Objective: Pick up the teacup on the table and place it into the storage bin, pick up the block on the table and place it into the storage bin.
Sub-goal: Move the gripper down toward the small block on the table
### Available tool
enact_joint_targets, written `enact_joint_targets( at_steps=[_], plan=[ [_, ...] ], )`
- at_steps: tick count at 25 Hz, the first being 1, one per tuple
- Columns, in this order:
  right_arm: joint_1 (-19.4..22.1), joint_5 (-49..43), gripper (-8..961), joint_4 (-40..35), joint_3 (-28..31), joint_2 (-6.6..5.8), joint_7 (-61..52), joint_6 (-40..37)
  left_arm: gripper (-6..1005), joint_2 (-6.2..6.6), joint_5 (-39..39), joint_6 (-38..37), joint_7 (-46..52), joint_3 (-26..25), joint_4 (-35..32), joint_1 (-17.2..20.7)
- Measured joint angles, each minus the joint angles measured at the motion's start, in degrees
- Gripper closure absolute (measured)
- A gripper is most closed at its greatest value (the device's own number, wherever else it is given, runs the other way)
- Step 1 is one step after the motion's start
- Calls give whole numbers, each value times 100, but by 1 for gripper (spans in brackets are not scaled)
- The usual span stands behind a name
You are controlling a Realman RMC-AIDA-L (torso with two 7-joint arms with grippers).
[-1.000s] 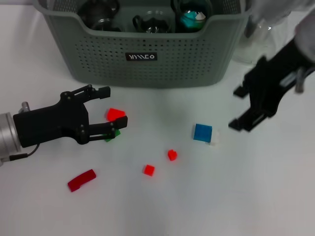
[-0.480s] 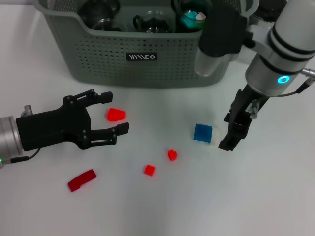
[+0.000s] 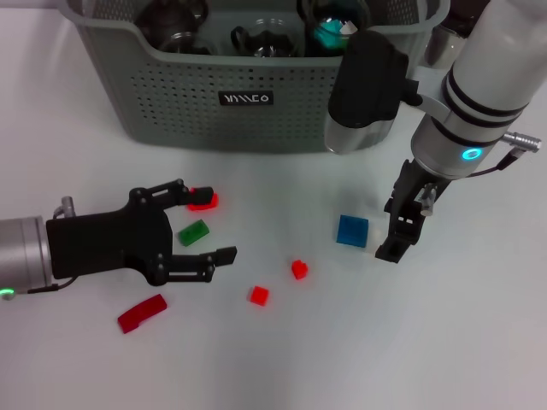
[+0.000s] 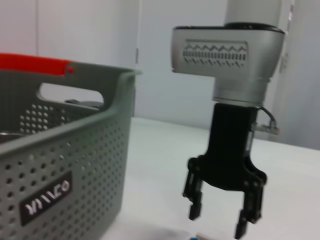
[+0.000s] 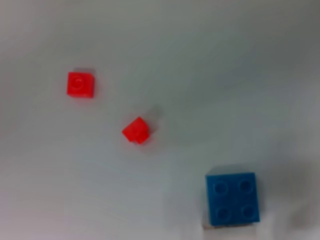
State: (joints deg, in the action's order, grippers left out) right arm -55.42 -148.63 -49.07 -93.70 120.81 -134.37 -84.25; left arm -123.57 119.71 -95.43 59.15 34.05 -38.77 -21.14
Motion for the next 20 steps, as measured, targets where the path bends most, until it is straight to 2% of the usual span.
enact_joint_targets(
  at_steps=[20],
  plan=[
    [-14,282,262,281,-502,13,-19,579,111,26,208,85,56,-60,-43,-57]
  ],
)
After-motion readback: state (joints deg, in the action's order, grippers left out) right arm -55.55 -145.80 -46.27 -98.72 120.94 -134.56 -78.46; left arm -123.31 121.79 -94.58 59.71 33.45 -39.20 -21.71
